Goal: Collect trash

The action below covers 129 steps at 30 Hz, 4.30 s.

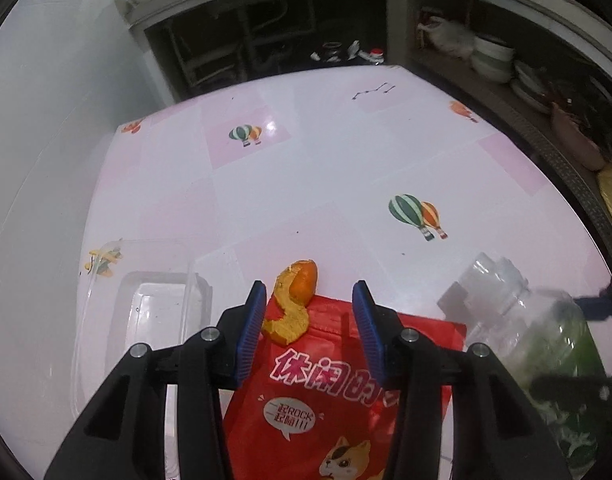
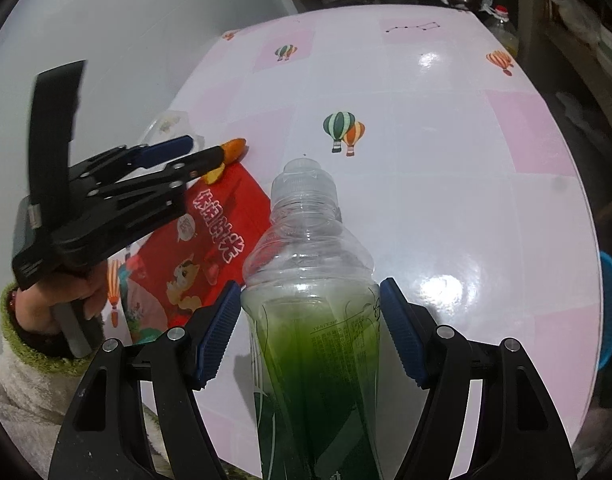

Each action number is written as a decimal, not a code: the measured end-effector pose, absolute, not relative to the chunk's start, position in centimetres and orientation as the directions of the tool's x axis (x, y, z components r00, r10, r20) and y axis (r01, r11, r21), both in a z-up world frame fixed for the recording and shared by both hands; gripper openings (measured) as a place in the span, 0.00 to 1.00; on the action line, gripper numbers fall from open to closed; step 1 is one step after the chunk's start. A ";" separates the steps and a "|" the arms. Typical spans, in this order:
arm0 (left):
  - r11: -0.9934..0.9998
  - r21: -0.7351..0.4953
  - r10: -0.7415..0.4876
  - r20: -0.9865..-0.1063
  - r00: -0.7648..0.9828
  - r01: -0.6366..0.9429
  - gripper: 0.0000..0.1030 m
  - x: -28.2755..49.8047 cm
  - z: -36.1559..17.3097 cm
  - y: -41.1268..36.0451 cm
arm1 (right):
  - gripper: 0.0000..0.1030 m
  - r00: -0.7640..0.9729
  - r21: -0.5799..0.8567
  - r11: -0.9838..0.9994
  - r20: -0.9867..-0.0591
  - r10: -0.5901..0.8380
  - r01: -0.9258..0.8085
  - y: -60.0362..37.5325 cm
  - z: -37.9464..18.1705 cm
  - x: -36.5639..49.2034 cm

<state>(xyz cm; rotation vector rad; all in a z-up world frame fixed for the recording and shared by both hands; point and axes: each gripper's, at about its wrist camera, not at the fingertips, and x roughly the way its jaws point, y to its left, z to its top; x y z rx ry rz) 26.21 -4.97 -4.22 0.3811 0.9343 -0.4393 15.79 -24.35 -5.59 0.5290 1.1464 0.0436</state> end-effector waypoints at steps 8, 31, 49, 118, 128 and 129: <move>0.878 0.149 -0.137 -0.832 0.537 0.455 0.42 26.1 -3.0 -6.5 | 0.65 0.439 0.489 0.841 -0.824 0.358 0.233 -25.6 -6.0 15.4; 0.919 0.235 0.010 -0.816 0.578 0.317 0.42 25.3 -2.6 -9.3 | 0.65 0.447 0.598 0.769 -0.765 0.464 0.226 -28.7 -6.9 14.7; 0.918 0.184 -0.071 -0.795 0.603 0.350 0.42 24.3 -1.3 -8.2 | 0.65 0.436 0.579 0.785 -0.779 0.452 0.221 -28.5 -6.9 14.8; 0.878 -0.014 -0.299 -0.796 0.527 0.478 0.02 24.4 -2.8 -2.4 | 0.65 0.442 0.475 0.803 -0.845 0.301 0.360 -27.4 -5.5 12.2; 0.842 -0.080 -0.405 -0.747 0.527 0.534 0.02 21.8 0.8 -3.3 | 0.65 0.526 0.540 0.742 -0.796 0.299 0.397 -29.2 -3.9 9.6; 0.834 -0.086 -0.419 -0.742 0.524 0.546 0.02 21.5 1.1 -3.7 | 0.65 0.537 0.547 0.734 -0.790 0.296 0.402 -29.3 -3.7 9.2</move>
